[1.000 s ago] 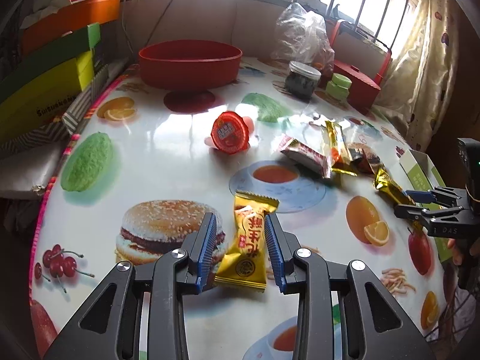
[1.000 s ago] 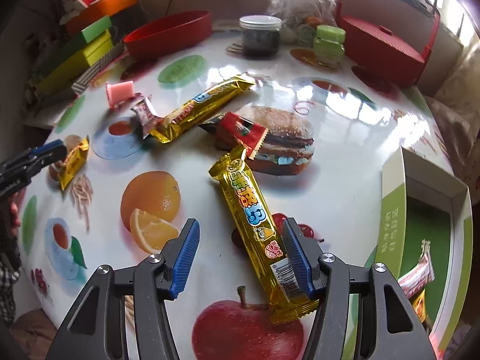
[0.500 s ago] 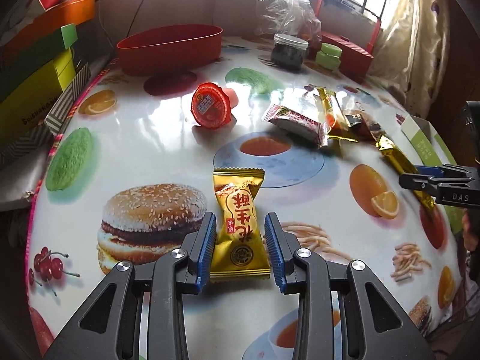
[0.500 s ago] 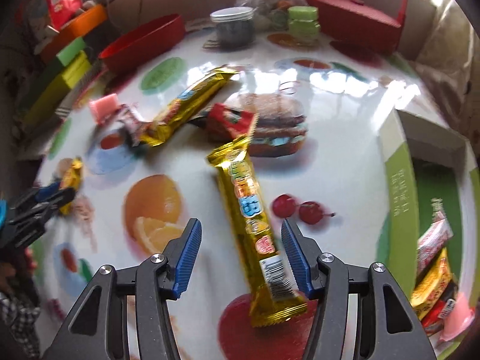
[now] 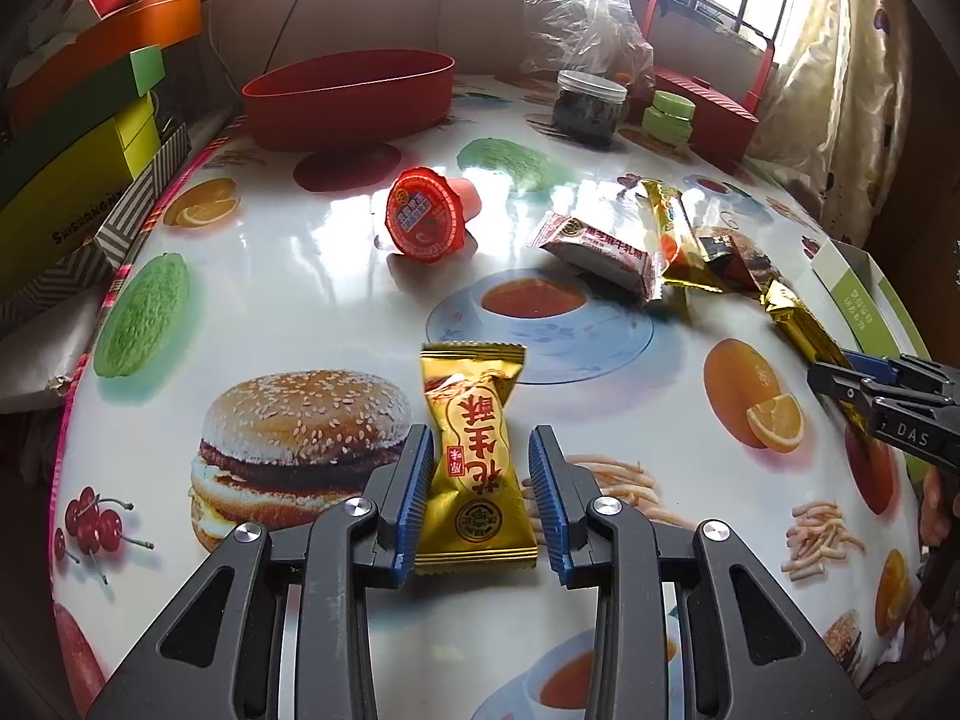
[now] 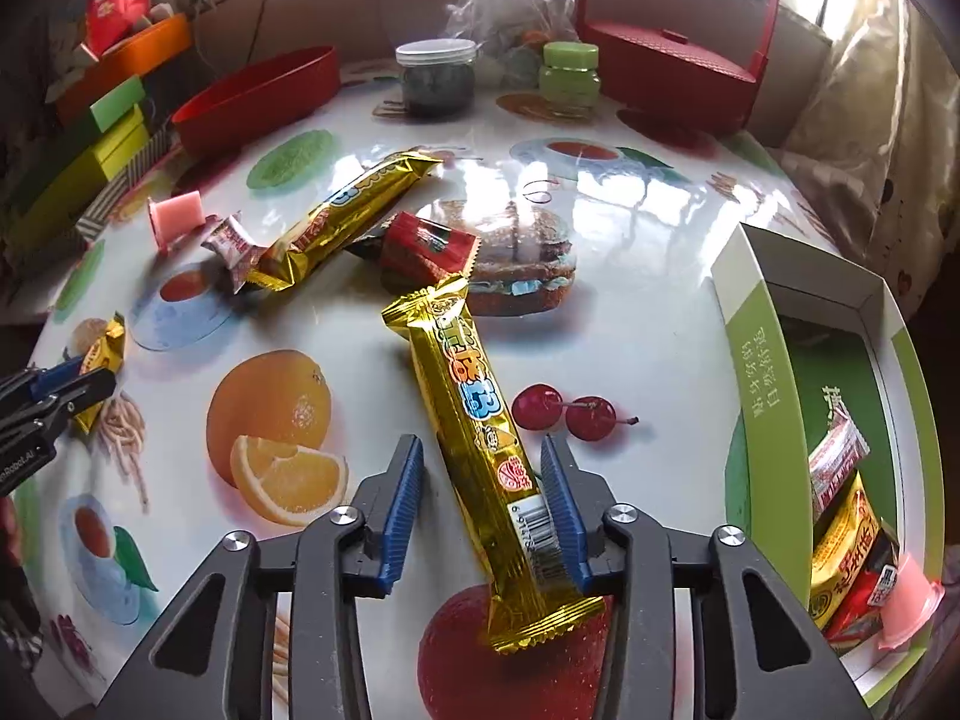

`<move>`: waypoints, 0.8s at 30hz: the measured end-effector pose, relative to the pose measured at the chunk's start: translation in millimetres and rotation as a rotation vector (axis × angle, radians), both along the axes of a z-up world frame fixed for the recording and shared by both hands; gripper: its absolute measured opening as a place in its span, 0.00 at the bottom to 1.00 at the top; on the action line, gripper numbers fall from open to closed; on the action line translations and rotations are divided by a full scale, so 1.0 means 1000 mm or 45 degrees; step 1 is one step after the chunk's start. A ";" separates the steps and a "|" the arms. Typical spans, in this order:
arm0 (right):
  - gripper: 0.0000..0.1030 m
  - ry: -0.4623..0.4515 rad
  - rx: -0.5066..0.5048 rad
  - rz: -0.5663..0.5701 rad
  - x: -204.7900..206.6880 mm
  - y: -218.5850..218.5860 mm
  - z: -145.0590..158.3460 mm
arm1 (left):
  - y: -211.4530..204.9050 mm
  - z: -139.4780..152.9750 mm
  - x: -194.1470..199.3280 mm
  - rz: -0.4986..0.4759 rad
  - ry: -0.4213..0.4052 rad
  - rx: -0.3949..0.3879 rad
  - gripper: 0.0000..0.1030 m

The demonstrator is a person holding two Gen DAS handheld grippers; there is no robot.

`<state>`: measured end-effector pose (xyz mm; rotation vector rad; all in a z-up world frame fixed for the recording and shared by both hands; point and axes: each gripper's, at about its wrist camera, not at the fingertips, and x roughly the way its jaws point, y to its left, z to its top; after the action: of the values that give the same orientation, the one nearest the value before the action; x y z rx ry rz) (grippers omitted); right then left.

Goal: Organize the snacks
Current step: 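Grasp the yellow pillow packet with the left tool while the right tool grasps the gold wafer bar, then carry the yellow packet and gold wafer bar over the green box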

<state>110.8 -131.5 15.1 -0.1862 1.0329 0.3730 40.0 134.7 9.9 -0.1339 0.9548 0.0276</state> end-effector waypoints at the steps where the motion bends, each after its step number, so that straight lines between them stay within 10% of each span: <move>1: 0.35 -0.006 0.003 -0.011 -0.001 -0.001 0.000 | 0.000 0.000 0.000 0.000 -0.001 -0.001 0.27; 24: 0.21 -0.060 0.076 -0.088 -0.015 -0.016 0.007 | -0.029 0.014 0.002 -0.083 -0.046 -0.040 0.25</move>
<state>95.6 -147.2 22.6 -0.1050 0.9780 0.3352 42.1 105.8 24.1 -0.1322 0.9235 -0.0498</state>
